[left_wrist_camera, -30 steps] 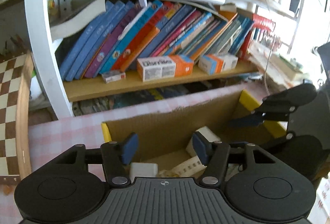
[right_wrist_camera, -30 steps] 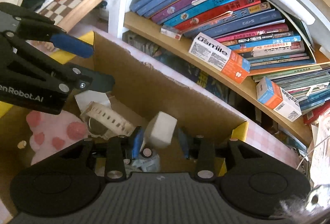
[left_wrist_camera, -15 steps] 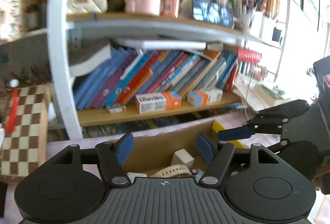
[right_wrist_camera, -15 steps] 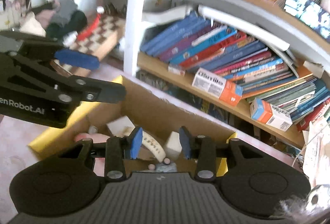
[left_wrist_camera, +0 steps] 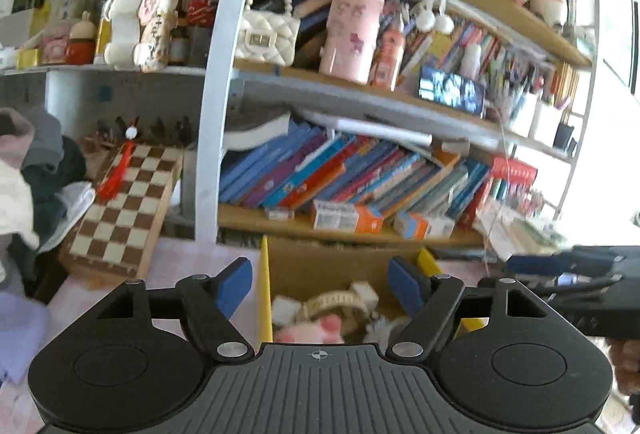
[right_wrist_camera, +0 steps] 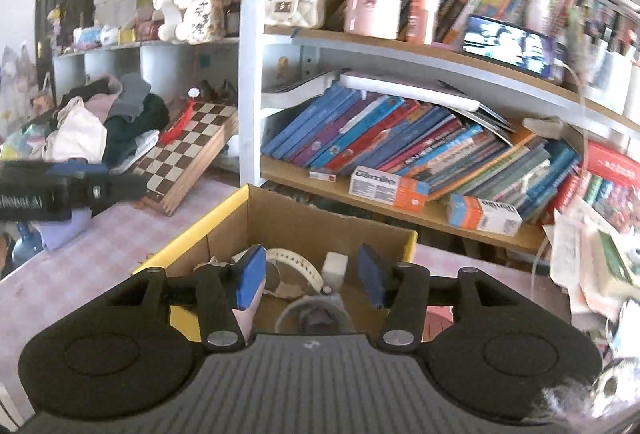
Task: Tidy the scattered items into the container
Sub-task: 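Withdraw both tools from the box back over the table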
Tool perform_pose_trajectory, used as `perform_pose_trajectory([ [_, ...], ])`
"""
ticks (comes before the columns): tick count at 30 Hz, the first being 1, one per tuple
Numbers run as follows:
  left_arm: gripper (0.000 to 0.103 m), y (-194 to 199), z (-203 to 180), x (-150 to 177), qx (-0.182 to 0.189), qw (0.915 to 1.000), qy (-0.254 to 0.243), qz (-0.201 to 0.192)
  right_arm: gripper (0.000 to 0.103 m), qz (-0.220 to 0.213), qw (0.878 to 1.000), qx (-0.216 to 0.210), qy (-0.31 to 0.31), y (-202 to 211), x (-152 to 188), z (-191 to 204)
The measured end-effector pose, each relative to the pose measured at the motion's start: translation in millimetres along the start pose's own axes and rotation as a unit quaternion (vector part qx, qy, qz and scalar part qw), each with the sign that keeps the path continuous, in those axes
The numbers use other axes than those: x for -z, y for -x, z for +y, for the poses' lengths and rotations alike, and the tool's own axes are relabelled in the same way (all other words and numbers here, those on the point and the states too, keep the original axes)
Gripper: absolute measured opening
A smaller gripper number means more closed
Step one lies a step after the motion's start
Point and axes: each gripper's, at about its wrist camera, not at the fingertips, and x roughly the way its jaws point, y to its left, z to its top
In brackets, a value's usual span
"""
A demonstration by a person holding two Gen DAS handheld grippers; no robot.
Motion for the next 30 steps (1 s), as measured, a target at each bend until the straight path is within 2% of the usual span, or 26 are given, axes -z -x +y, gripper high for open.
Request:
perform_pose_trajectory([
  [5, 0.078, 24, -17, 21, -0.015, 0.9996, -0.018, 0.017, 0.052, -0.002, 1.0, 0.004, -0.02, 26, 25, 2],
  [8, 0.082, 37, -24, 37, -0.024, 0.9989, -0.021, 0.033, 0.054, 0.012, 1.0, 0.003, -0.029, 37, 43, 5],
  [16, 0.082, 70, -48, 82, -0.043, 0.9966, -0.016, 0.068, 0.058, 0.052, 0.997, 0.002, -0.049, 73, 95, 8],
  [25, 0.083, 97, -81, 124, -0.038, 0.9936, -0.019, 0.105, 0.06, 0.089, 0.995, 0.015, -0.051, 111, 146, 18],
  [30, 0.084, 105, -91, 140, -0.036, 0.9911, -0.02, 0.126, 0.065, 0.103, 0.993, 0.009, -0.048, 124, 164, 27],
])
